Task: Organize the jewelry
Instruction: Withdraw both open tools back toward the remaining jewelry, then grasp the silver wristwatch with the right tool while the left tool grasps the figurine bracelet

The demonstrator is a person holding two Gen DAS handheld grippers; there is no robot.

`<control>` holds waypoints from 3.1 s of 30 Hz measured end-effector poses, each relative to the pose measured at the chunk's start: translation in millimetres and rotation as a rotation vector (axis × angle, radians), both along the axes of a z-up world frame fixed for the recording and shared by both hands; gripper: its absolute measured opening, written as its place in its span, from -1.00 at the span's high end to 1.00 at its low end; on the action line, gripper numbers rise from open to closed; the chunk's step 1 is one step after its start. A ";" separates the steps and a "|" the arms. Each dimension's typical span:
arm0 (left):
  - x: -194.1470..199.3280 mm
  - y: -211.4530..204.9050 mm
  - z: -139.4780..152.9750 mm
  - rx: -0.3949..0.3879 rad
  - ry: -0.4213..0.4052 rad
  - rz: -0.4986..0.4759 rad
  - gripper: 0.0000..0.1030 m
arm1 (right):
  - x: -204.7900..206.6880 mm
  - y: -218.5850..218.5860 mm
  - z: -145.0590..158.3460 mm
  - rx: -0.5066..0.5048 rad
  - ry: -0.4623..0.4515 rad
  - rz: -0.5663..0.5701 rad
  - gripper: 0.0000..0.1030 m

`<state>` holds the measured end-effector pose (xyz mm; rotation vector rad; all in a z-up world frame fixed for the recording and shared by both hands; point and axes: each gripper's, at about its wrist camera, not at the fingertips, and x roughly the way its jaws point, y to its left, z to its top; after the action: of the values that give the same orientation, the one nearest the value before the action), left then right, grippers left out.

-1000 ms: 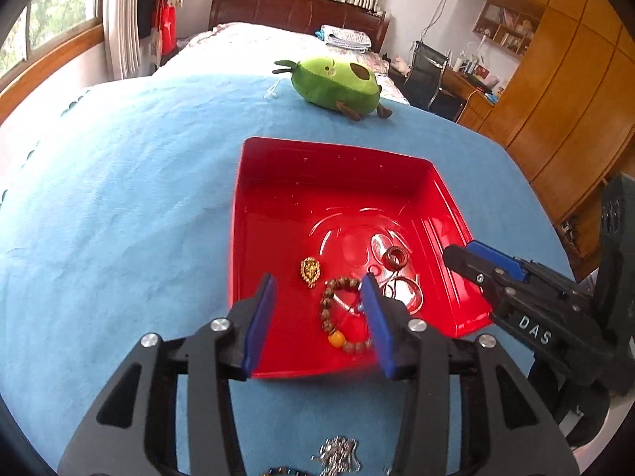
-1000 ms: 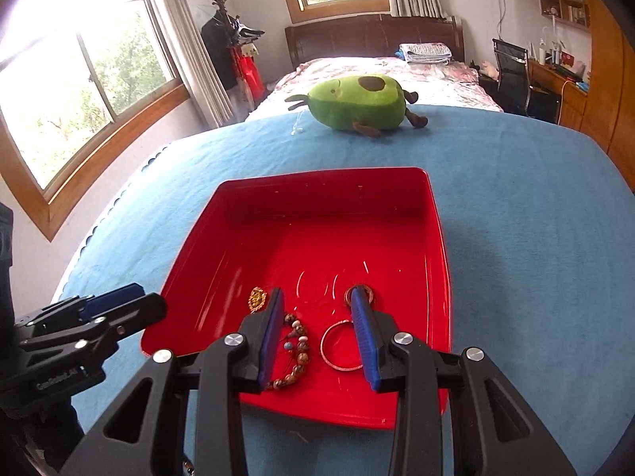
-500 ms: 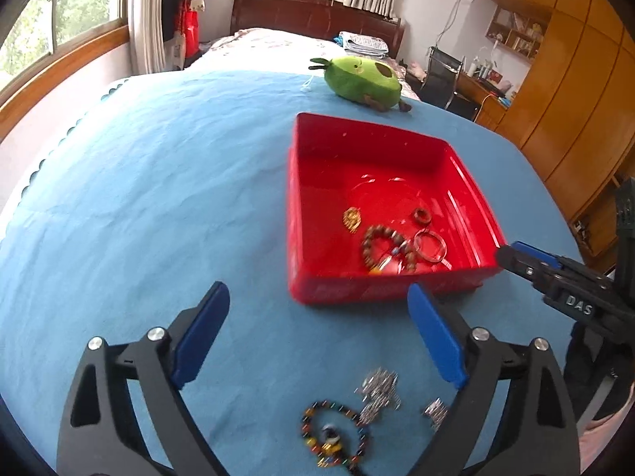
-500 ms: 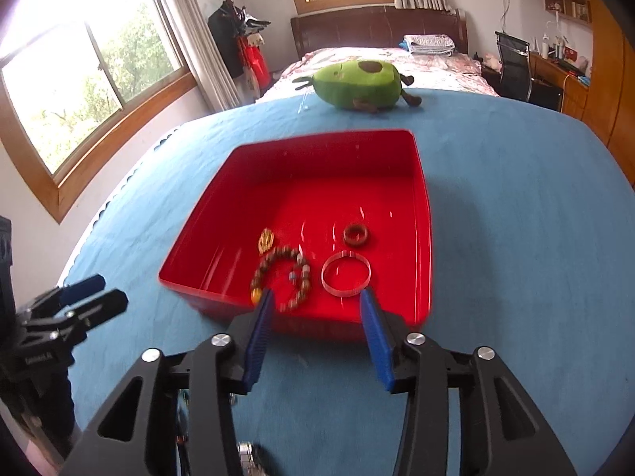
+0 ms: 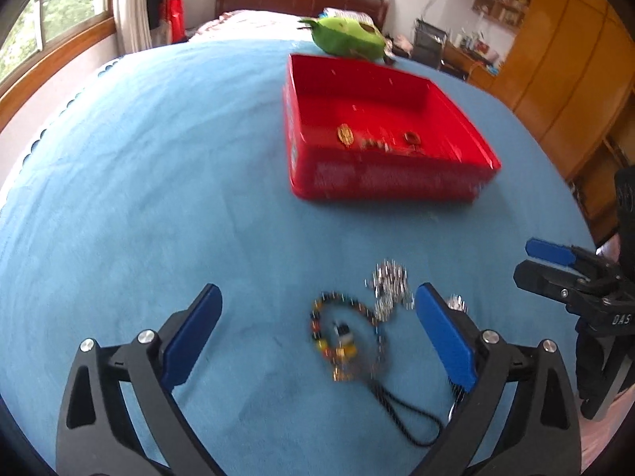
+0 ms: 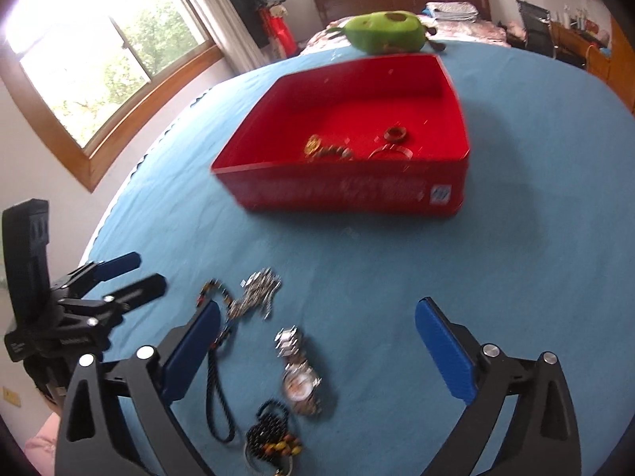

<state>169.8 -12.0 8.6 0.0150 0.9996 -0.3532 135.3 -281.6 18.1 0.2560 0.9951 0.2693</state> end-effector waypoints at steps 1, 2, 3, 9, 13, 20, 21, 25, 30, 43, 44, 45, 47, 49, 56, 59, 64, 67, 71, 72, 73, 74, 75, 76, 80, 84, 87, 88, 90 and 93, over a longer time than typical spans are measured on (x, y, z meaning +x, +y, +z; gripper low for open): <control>-4.8 -1.4 -4.0 0.013 0.004 -0.006 -0.89 | -2.8 2.2 -3.1 -0.001 0.003 0.004 -0.92; -8.6 -1.7 -7.2 0.020 0.005 -0.009 -0.89 | -4.7 4.2 -6.0 -0.001 0.007 0.008 -0.92; -12.2 -1.9 -10.8 0.028 0.006 -0.009 -0.89 | -7.1 6.2 -10.8 0.000 0.016 0.014 -0.92; -30.5 5.9 -30.5 0.039 0.035 0.011 -0.89 | -19.8 8.9 -29.9 0.004 0.047 0.024 -0.92; -31.8 14.2 -35.3 0.026 0.056 0.034 -0.89 | -25.4 11.9 -32.8 -0.008 0.037 0.032 -0.87; -24.6 25.0 -31.1 -0.018 0.082 0.086 -0.89 | -18.6 21.6 -39.3 -0.028 0.069 0.084 -0.34; -24.4 25.5 -30.9 -0.018 0.081 0.088 -0.89 | -18.2 23.5 -40.7 -0.034 0.073 0.089 -0.27; -23.8 24.5 -30.1 -0.015 0.080 0.088 -0.89 | -14.3 37.4 -47.8 -0.062 0.093 0.123 -0.14; -21.8 23.8 -30.6 -0.019 0.086 0.092 -0.89 | -11.4 50.6 -51.8 -0.171 0.068 0.124 0.16; -4.3 8.1 -40.2 -0.021 0.158 0.079 -0.89 | -9.4 30.5 -46.5 -0.145 0.035 0.109 0.67; -2.6 6.4 -41.3 -0.021 0.165 0.076 -0.89 | -9.2 25.5 -44.9 -0.147 0.029 0.093 0.67; -0.7 4.5 -42.5 -0.026 0.173 0.070 -0.87 | -9.2 22.2 -43.3 -0.141 0.027 0.085 0.67; 1.6 1.7 -44.8 -0.033 0.189 0.061 -0.86 | -9.5 13.5 -40.1 -0.122 0.022 0.069 0.67; 4.2 -1.8 -47.5 -0.039 0.201 0.053 -0.76 | -11.1 4.4 -37.0 -0.111 0.015 0.055 0.68; 5.4 -10.8 -49.6 -0.031 0.203 0.026 -0.51 | -15.0 0.6 -37.5 -0.094 0.016 0.050 0.68; 6.5 -14.1 -49.2 -0.043 0.209 0.009 -0.34 | -15.3 1.1 -38.8 -0.092 0.018 0.050 0.68; 10.4 -23.4 -50.7 -0.054 0.218 -0.016 0.27 | -11.4 -0.1 -38.8 -0.081 0.023 0.050 0.68; 13.3 -23.6 -52.5 -0.054 0.217 0.003 0.65 | -11.3 -0.9 -38.9 -0.078 0.024 0.050 0.68; 15.2 -17.9 -49.9 -0.114 0.201 0.014 0.79 | -11.1 -0.9 -39.3 -0.077 0.025 0.051 0.68; 15.1 -16.2 -46.3 -0.133 0.190 0.013 0.78 | -11.1 -0.6 -39.1 -0.077 0.025 0.051 0.68; 14.8 -13.1 -41.4 -0.150 0.179 0.012 0.78 | -11.1 -0.4 -38.9 -0.077 0.025 0.051 0.68; 14.7 -11.7 -36.1 -0.159 0.166 0.013 0.78 | -11.1 -0.4 -38.9 -0.077 0.025 0.051 0.68; 15.0 -9.4 -29.6 -0.169 0.147 0.015 0.80 | -11.0 -0.4 -39.1 -0.077 0.025 0.051 0.68; 15.7 -7.5 -25.9 -0.176 0.135 0.019 0.87 | -10.9 -0.5 -39.2 -0.077 0.026 0.051 0.68; 26.4 9.1 -11.4 -0.192 0.089 0.062 0.87 | -11.5 0.2 -39.3 -0.076 0.028 0.054 0.68; 42.2 33.1 -5.7 -0.166 0.041 0.146 0.87 | -11.0 0.1 -39.4 -0.076 0.028 0.054 0.68; 54.4 45.6 -7.8 -0.158 0.030 0.201 0.87 | -10.8 0.7 -39.7 -0.077 0.029 0.056 0.68; 57.3 48.6 -7.9 -0.156 0.024 0.214 0.87 | -10.3 0.7 -39.7 -0.079 0.029 0.056 0.68; 66.2 55.2 -7.6 -0.139 0.009 0.245 0.87 | -10.2 1.6 -40.4 -0.080 0.032 0.058 0.68; 80.3 56.9 -17.1 -0.100 0.058 0.246 0.81 | -9.1 1.9 -41.3 -0.078 0.036 0.061 0.68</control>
<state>250.1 44.9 -8.5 -0.2078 1.0270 -0.1786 126.1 -279.6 -23.2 0.1601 1.0474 0.2813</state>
